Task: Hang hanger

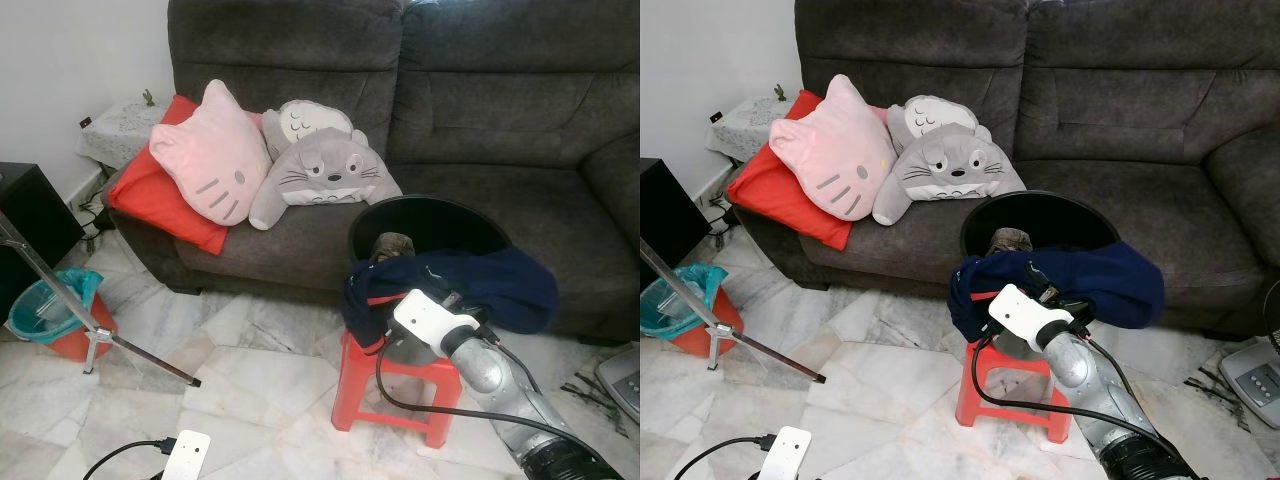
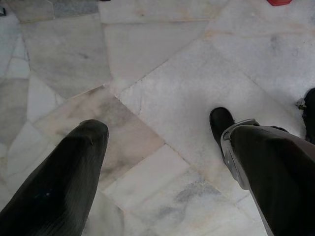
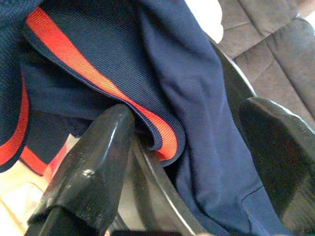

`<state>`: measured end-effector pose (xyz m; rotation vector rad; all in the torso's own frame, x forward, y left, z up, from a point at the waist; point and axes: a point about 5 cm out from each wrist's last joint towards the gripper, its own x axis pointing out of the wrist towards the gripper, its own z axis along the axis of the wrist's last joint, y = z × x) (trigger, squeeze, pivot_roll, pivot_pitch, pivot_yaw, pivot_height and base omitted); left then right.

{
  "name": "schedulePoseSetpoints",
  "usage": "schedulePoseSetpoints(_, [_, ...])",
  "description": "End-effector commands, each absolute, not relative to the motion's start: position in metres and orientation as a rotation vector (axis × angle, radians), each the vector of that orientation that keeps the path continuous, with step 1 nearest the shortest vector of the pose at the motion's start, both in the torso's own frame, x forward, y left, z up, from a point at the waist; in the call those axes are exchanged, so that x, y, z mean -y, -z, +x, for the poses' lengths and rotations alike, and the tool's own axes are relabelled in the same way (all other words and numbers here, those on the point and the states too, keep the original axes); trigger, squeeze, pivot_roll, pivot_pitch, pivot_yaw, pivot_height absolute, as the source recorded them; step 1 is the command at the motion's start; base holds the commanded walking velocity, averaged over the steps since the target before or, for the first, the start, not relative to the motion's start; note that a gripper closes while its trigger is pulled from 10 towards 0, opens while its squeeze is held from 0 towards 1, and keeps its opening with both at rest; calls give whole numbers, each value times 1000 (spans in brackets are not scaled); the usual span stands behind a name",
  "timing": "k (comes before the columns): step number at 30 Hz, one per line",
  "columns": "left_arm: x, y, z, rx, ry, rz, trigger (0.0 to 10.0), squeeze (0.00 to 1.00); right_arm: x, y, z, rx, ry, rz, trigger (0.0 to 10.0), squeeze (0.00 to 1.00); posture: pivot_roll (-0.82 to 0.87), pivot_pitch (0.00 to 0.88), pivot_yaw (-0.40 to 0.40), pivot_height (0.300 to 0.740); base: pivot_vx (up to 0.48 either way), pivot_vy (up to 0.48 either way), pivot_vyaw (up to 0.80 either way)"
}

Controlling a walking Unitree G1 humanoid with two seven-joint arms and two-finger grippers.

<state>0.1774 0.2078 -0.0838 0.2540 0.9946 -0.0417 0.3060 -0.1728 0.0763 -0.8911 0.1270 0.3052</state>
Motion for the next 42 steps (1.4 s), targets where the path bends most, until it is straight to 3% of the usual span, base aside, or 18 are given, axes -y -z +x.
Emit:
schedulePoseSetpoints(1, [-209, 84, 177, -997, 42, 271, 10000, 0, 171, -81, 310, -95, -283, -883, 10000, 0, -41, 0, 55, 740, 0, 0, 0])
schedulePoseSetpoints(9, [-208, 84, 177, -995, 45, 273, 10000, 0, 170, -88, 312, -25, -250, -879, 10000, 0, -41, 0, 57, 740, 0, 0, 0])
schedulePoseSetpoints(31, [-208, 84, 177, -995, 48, 275, 10000, 0, 168, -70, 316, -98, -288, -889, 10000, 0, -36, 0, 58, 740, 0, 0, 0])
schedulePoseSetpoints(42, [-208, 84, 176, -995, 47, 277, 10000, 0, 173, -84, 327, -26, -172, -848, 10000, 0, -33, 0, 58, 740, 0, 0, 0])
